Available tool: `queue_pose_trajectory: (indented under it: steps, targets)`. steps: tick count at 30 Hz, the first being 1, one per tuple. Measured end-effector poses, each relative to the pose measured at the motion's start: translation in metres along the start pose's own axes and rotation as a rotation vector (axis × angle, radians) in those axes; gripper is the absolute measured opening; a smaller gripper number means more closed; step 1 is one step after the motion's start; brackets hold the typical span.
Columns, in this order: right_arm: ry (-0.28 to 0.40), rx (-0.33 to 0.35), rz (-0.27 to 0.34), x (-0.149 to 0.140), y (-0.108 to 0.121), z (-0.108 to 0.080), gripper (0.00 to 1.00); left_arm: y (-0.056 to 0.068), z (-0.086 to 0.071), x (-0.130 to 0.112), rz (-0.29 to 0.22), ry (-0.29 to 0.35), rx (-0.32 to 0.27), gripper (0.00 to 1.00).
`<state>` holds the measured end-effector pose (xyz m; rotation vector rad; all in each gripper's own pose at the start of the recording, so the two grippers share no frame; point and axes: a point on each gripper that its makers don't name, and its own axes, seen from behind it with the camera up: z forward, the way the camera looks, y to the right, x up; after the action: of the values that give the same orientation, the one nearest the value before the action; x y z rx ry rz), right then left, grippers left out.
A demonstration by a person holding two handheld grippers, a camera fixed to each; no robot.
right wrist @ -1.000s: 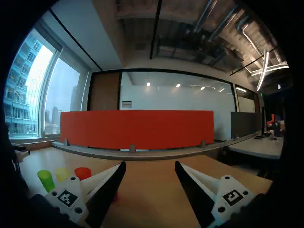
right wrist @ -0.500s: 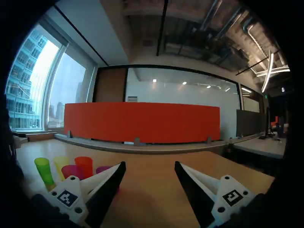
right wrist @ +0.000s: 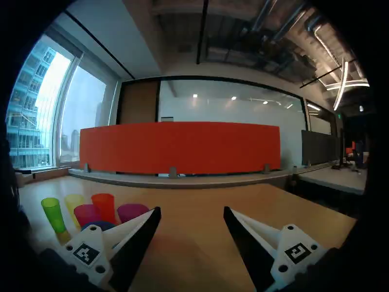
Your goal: Pour water
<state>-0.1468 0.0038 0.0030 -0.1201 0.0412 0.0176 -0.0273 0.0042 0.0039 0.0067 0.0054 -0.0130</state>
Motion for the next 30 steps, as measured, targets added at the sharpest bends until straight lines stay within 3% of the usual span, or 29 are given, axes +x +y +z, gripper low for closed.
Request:
queue_pose_trajectory:
  steps: [30]
  targets:
    - [-0.006, 0.011, -0.001, -0.001, -0.0043, 0.0021, 1.0, 0.0, 0.001, 0.0001, 0.0, 0.0, 0.0, 0.99]
